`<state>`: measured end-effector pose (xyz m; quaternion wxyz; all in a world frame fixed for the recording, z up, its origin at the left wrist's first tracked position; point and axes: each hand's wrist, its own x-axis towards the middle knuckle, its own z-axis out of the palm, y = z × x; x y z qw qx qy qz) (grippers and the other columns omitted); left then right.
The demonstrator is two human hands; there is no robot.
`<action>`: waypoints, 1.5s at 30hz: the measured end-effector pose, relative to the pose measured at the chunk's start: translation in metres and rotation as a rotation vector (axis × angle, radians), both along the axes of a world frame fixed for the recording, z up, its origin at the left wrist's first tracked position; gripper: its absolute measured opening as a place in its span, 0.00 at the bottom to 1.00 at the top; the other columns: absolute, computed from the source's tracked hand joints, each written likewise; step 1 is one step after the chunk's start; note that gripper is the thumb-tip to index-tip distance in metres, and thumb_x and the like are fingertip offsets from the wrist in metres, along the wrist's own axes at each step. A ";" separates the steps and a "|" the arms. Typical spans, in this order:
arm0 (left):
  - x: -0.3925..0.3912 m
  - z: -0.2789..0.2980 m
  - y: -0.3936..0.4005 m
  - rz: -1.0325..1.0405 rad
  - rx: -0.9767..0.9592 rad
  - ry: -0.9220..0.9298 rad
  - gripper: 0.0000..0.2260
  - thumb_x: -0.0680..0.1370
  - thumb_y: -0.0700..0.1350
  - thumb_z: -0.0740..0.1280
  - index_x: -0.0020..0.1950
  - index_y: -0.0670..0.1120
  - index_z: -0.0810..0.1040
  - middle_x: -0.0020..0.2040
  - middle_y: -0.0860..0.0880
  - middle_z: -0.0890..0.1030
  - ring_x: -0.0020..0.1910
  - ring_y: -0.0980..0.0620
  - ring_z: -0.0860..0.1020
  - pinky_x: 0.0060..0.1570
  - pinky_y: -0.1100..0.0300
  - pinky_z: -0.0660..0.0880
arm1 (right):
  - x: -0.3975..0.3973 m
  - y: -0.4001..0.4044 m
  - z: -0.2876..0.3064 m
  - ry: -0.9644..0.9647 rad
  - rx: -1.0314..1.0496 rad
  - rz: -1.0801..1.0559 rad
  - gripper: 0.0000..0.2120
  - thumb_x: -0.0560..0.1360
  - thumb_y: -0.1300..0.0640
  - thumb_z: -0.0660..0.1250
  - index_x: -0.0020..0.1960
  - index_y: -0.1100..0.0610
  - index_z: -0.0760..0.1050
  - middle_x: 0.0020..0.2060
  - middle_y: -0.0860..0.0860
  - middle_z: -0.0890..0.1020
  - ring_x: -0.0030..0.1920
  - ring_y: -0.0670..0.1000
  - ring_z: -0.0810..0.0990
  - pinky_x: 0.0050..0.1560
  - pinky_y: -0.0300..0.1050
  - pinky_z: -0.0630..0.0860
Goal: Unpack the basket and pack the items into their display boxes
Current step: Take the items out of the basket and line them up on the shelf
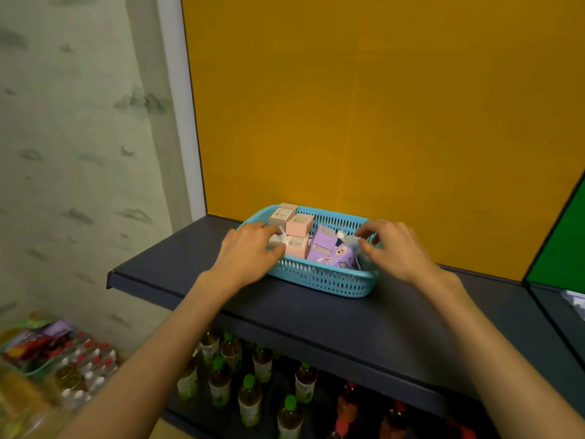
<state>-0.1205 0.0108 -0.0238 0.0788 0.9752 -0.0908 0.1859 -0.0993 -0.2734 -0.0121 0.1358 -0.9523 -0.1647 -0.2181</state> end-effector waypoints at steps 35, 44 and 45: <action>0.133 -0.015 0.017 -0.141 -0.062 0.163 0.09 0.77 0.49 0.70 0.55 0.52 0.73 0.56 0.49 0.80 0.55 0.45 0.77 0.48 0.51 0.73 | 0.146 0.025 -0.024 0.400 -0.255 -0.077 0.18 0.79 0.61 0.66 0.67 0.50 0.76 0.61 0.56 0.74 0.61 0.57 0.73 0.59 0.51 0.70; 0.125 -0.005 0.025 -0.215 -0.414 0.178 0.11 0.78 0.43 0.71 0.60 0.45 0.82 0.50 0.49 0.83 0.45 0.54 0.78 0.47 0.58 0.75 | 0.138 0.023 -0.018 0.375 -0.170 -0.080 0.06 0.75 0.53 0.73 0.48 0.52 0.77 0.50 0.49 0.82 0.50 0.51 0.80 0.53 0.51 0.78; 0.125 -0.004 0.025 -0.225 -0.437 0.179 0.11 0.78 0.44 0.71 0.60 0.45 0.82 0.51 0.49 0.84 0.44 0.55 0.79 0.47 0.58 0.76 | 0.136 0.023 -0.017 0.360 -0.153 -0.081 0.05 0.75 0.54 0.73 0.49 0.53 0.79 0.51 0.49 0.82 0.50 0.50 0.80 0.51 0.46 0.78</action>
